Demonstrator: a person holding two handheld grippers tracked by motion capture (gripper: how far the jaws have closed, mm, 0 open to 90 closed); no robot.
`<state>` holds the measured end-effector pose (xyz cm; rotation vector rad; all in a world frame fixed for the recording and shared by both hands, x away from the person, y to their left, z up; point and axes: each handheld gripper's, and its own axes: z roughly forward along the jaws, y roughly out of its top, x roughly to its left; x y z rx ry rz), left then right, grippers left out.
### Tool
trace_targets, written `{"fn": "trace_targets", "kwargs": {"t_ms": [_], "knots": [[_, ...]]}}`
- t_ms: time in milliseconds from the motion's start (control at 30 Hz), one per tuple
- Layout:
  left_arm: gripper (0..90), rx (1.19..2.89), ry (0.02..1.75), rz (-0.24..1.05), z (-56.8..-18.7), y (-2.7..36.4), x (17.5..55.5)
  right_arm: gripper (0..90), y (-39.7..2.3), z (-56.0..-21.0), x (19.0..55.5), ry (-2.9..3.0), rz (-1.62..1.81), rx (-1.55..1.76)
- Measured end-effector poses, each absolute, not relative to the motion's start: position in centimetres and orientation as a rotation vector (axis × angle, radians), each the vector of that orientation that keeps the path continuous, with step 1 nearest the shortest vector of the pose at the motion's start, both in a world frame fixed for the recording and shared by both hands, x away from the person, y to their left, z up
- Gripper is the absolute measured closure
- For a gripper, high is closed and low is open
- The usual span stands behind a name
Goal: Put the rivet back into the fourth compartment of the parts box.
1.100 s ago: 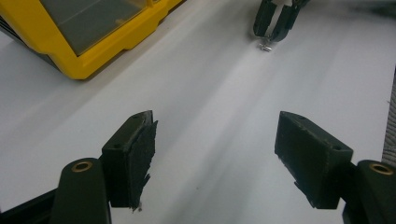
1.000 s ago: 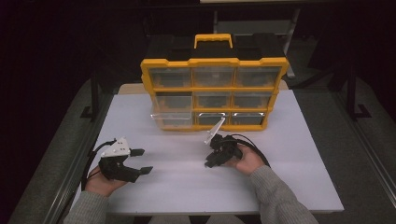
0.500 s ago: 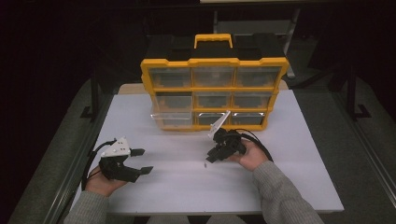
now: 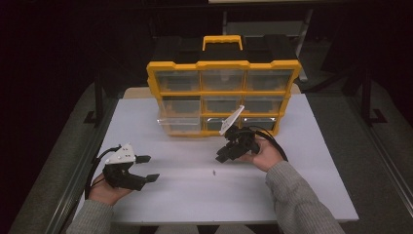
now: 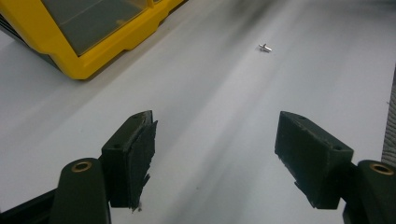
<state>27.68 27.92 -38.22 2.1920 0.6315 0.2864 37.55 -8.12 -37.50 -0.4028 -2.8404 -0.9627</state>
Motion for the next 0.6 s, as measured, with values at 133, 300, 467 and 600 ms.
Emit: {"fn": "trace_targets", "kwargs": {"t_ms": [133,300,467,600], "knots": [[28.5,2.196,0.624,0.289,-38.2,27.9,27.7,70.5,-8.3,-36.5,37.6,-2.842,-0.967,-0.403],[28.5,2.194,0.631,0.287,-38.2,27.9,27.7,70.5,-8.3,-35.3,37.9,-2.853,-0.972,-0.39],[28.4,2.192,0.629,0.286,-38.2,27.9,27.7,70.5,-8.5,-34.1,38.1,-2.849,-0.99,-0.399],[28.4,2.191,0.632,0.286,-38.2,27.9,27.7,70.5,-8.6,-32.9,38.4,-2.853,-1.009,-0.398]]}}
